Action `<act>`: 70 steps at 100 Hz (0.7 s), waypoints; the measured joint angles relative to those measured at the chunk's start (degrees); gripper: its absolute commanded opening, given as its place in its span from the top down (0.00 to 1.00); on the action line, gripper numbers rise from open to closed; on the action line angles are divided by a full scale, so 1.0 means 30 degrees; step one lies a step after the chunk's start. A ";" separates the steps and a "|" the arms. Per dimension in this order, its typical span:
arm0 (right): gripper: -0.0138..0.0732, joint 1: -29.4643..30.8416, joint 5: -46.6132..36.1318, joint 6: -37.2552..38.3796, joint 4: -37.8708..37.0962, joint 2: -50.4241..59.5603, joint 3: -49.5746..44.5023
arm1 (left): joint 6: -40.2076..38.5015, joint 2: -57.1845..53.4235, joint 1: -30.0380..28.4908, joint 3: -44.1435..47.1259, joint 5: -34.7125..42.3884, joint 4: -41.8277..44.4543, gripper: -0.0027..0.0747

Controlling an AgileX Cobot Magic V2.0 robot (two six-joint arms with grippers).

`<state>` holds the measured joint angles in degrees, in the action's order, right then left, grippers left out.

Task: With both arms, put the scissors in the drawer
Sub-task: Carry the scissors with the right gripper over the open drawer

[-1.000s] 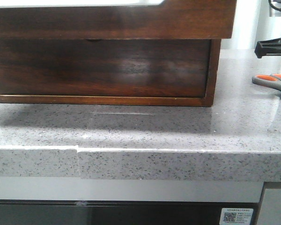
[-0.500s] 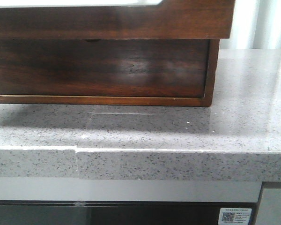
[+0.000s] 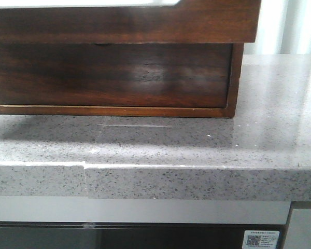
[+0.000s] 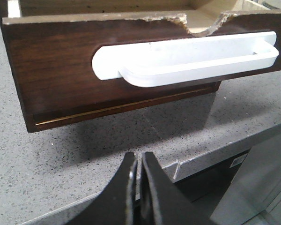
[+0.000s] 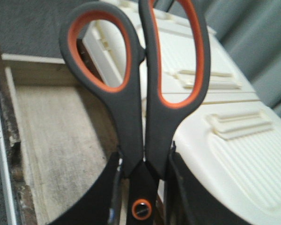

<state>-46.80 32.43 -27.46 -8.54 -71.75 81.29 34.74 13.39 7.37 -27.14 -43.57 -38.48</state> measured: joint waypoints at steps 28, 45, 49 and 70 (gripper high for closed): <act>0.93 -0.0641 0.0000 -0.0390 -0.2354 -0.3513 0.0000 | 0.0000 0.0000 0.0000 0.0000 0.0000 0.0000 0.99; 0.93 -0.0131 0.0000 -0.0390 -0.2464 -0.4292 0.0000 | 0.0000 0.0000 0.0000 0.0000 0.0000 0.0000 0.99; 0.93 -0.0055 0.0000 -0.0402 -0.2464 -0.4399 0.0000 | 0.0000 0.0000 0.0000 0.0000 0.0000 0.0000 0.99; 0.79 -0.0017 -0.0180 -0.0479 -0.2476 -0.4828 0.0000 | 0.0000 0.0000 0.0000 0.0069 0.0000 0.0000 0.99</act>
<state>-46.85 31.89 -28.89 -15.97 -86.23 81.29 34.74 13.39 7.37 -26.94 -43.57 -38.48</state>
